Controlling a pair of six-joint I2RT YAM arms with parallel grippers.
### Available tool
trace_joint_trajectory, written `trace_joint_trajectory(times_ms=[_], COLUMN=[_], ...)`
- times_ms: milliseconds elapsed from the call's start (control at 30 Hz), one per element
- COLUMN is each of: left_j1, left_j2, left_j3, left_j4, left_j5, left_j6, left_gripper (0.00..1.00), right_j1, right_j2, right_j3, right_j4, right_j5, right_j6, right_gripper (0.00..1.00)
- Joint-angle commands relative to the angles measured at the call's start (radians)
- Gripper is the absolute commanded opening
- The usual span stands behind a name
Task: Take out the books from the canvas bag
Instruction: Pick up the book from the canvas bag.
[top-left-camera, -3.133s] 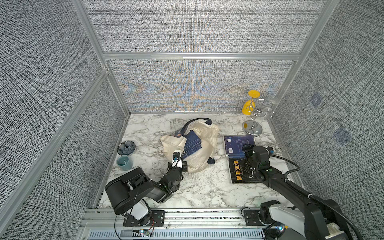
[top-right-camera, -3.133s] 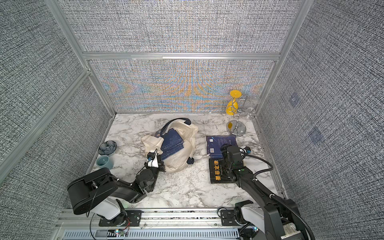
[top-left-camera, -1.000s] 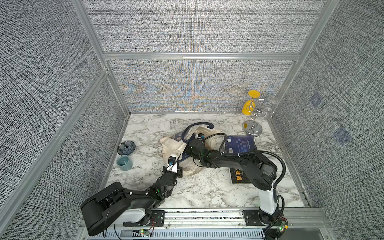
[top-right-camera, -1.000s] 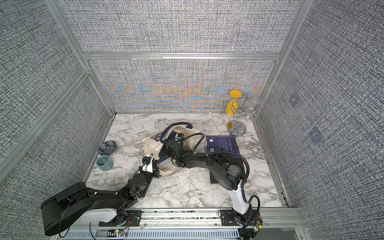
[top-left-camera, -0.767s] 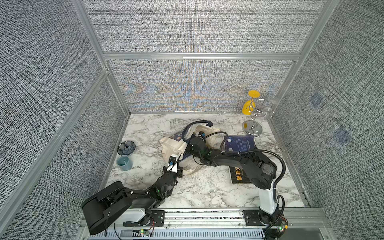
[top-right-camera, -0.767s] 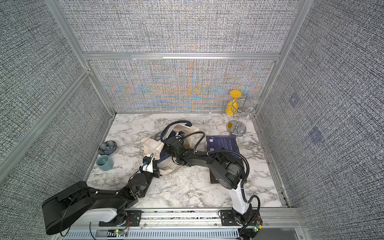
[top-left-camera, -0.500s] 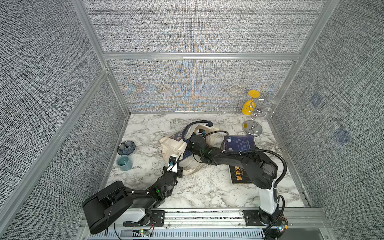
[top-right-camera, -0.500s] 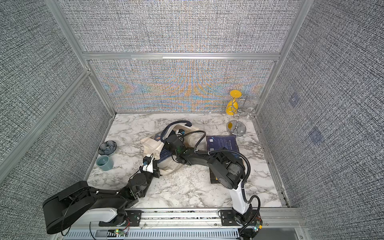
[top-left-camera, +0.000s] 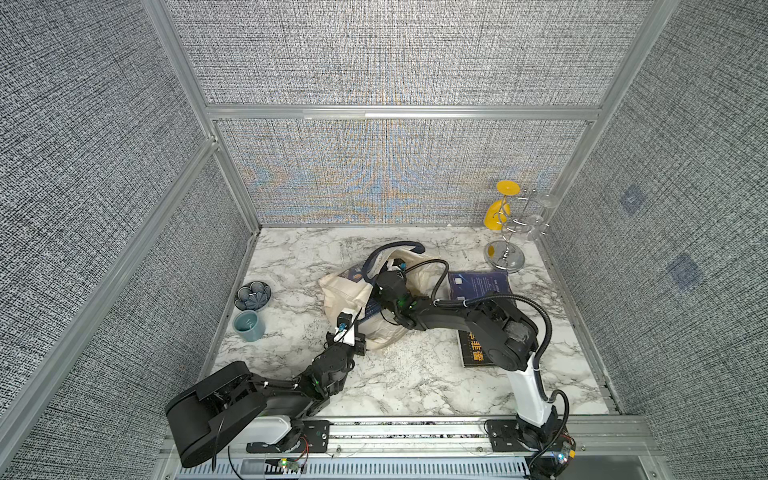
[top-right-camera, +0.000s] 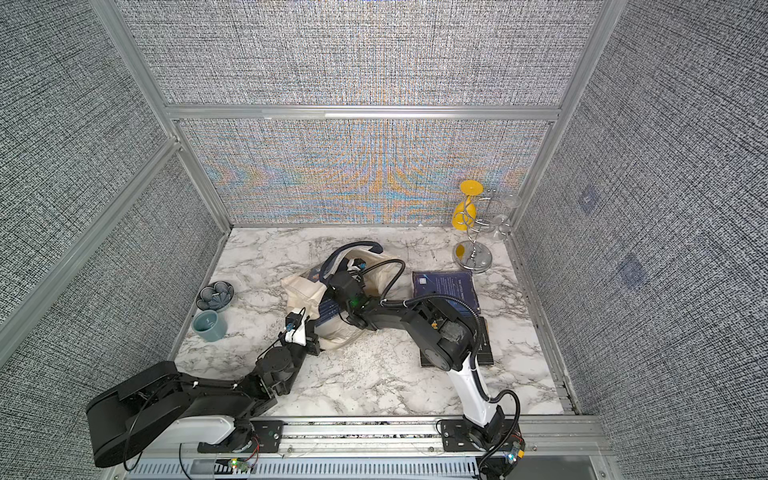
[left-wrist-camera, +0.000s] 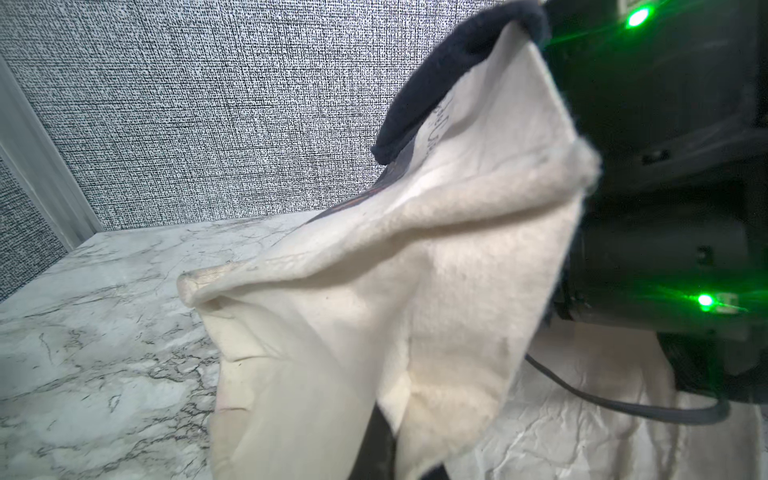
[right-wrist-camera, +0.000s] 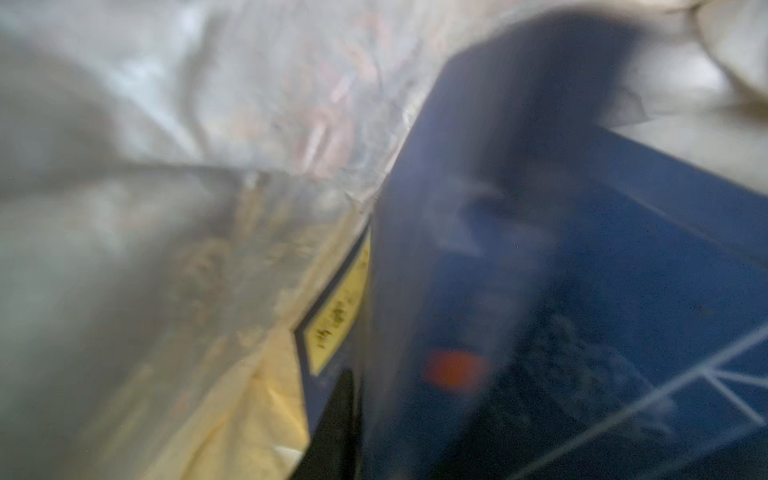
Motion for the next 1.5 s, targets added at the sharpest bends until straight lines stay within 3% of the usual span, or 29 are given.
trace_joint_trajectory(times_ms=[0,200,533,933,1267,1467], left_j1=[0.001,0.000,0.001,0.000,0.001,0.000], left_j2=[-0.009,-0.008,-0.030,-0.038,-0.049,-0.049], left_j3=[0.005,0.022,0.033,0.042,0.051,0.051], left_j4=[0.019,-0.028,-0.075,-0.110,-0.153,-0.156], left_j5=[-0.013,-0.053,-0.066,-0.081,-0.096,-0.097], left_j6=[-0.005,-0.039,-0.067,-0.082,-0.088,-0.089], left_gripper=[0.00,0.00,0.00,0.00,0.00,0.00], right_j1=[0.000,0.011,0.014,-0.008,-0.069,-0.106], right_j2=[-0.026,-0.110,-0.279,-0.533,-0.807,-1.009], right_j3=[-0.029,-0.077,-0.172,-0.348,-0.532,-0.596], right_j4=[0.048,0.039,-0.033,-0.077,-0.120,-0.221], right_j5=[0.015,-0.050,-0.185,-0.262,-0.241,-0.148], right_j6=[-0.042,-0.110,-0.244,-0.427,-0.473,-0.499], right_gripper=[0.06,0.00,0.00,0.00,0.00,0.00])
